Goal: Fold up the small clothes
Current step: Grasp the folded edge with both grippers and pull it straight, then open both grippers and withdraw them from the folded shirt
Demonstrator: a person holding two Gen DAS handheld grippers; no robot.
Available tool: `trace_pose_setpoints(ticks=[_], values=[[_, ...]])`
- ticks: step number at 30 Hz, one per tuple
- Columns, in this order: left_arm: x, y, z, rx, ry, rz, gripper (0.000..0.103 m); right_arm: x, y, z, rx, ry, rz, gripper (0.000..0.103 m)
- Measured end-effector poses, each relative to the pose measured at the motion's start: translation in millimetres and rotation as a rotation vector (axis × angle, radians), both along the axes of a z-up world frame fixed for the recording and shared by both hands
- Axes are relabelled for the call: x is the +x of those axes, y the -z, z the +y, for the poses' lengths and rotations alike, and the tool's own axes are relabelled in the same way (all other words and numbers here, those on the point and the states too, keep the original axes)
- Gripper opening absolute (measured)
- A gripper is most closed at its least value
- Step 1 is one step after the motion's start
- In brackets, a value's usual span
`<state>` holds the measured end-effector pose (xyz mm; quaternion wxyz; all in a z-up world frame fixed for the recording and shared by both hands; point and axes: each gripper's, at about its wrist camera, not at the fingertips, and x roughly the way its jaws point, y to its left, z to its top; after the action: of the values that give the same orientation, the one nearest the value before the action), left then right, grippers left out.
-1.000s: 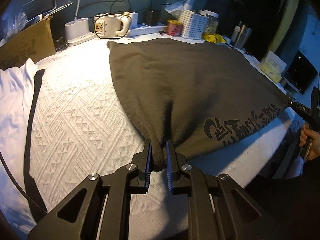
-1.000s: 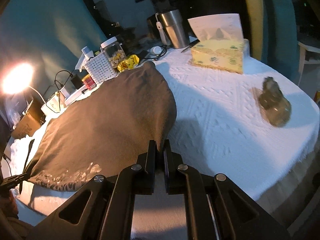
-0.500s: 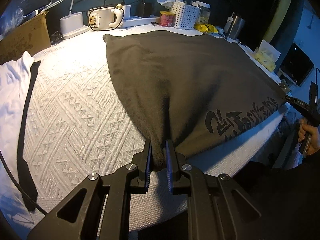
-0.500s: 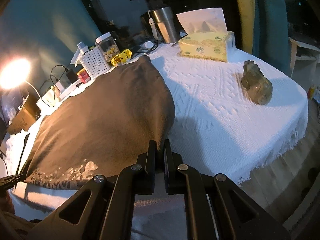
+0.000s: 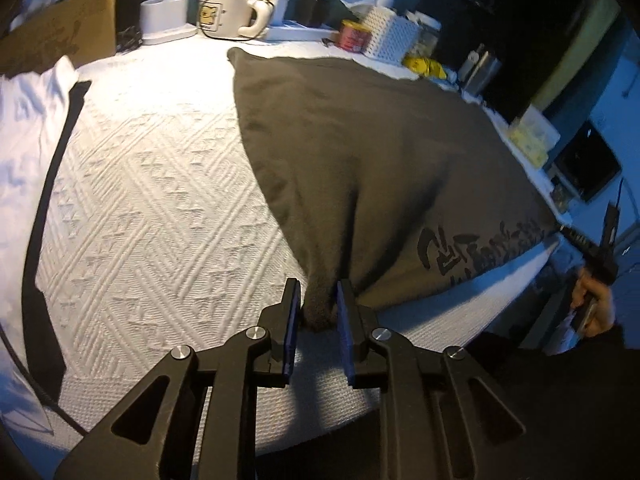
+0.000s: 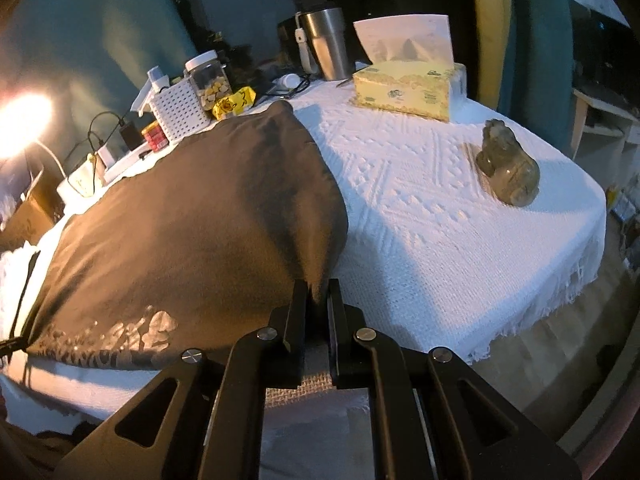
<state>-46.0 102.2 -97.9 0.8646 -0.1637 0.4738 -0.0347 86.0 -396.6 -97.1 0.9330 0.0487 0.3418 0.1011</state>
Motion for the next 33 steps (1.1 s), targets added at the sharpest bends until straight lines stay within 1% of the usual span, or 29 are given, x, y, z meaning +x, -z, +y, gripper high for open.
trace_pose_setpoints(ticks=[2,3,4,5,9,11,13,16,17,19,22,26,30,32,33], values=[[-0.4,-1.5,7.8,-0.019,-0.034,-0.002,0.019,-0.4,-0.6,1.0,-0.004,0.005,0.000,0.009],[-0.1,-2.0,11.7,-0.025,-0.053,-0.002,0.023,-0.3,-0.8,1.7,-0.011,0.006,0.002,0.009],[0.0,-3.3,15.1,-0.026,-0.071,-0.003,0.032,-0.1,-1.3,2.7,-0.016,0.009,0.003,0.009],[-0.4,-5.9,18.8,-0.018,-0.094,-0.015,0.038,-0.2,-1.9,3.5,-0.023,0.013,0.004,0.009],[0.9,-10.2,27.9,-0.001,-0.131,-0.038,0.043,-0.9,-4.8,3.9,-0.044,0.027,0.006,0.010],[6.5,-9.2,31.7,0.011,-0.144,-0.039,0.047,-0.1,-5.6,4.6,-0.055,0.027,0.009,0.011],[14.6,-6.1,33.0,0.028,-0.155,-0.028,0.048,2.0,-5.7,5.2,-0.065,0.028,0.015,0.012],[30.7,-0.5,34.2,0.037,-0.159,-0.013,0.048,4.4,-6.9,4.1,-0.084,0.042,0.021,0.021],[36.1,1.0,35.0,0.035,-0.157,-0.007,0.048,5.0,-7.6,1.9,-0.085,0.048,0.022,0.022],[47.8,2.6,35.8,0.045,-0.151,-0.002,0.048,6.6,-8.7,-3.0,-0.080,0.063,0.025,0.022],[66.8,3.9,35.6,0.087,-0.144,0.002,0.048,9.2,-10.5,-9.4,-0.074,0.087,0.028,0.022],[87.9,6.2,33.0,0.113,-0.114,0.012,0.048,14.4,-10.8,-12.5,-0.071,0.100,0.036,0.022],[99.1,7.5,29.4,0.184,-0.084,-0.003,0.048,23.2,-12.0,-13.4,-0.071,0.110,0.044,0.022],[105.3,8.3,28.2,0.202,-0.072,-0.012,0.047,28.0,-13.7,-14.0,-0.072,0.117,0.045,0.022],[107.6,8.6,27.8,0.210,-0.065,-0.020,0.043,29.8,-14.6,-13.9,-0.076,0.118,0.046,0.022]])
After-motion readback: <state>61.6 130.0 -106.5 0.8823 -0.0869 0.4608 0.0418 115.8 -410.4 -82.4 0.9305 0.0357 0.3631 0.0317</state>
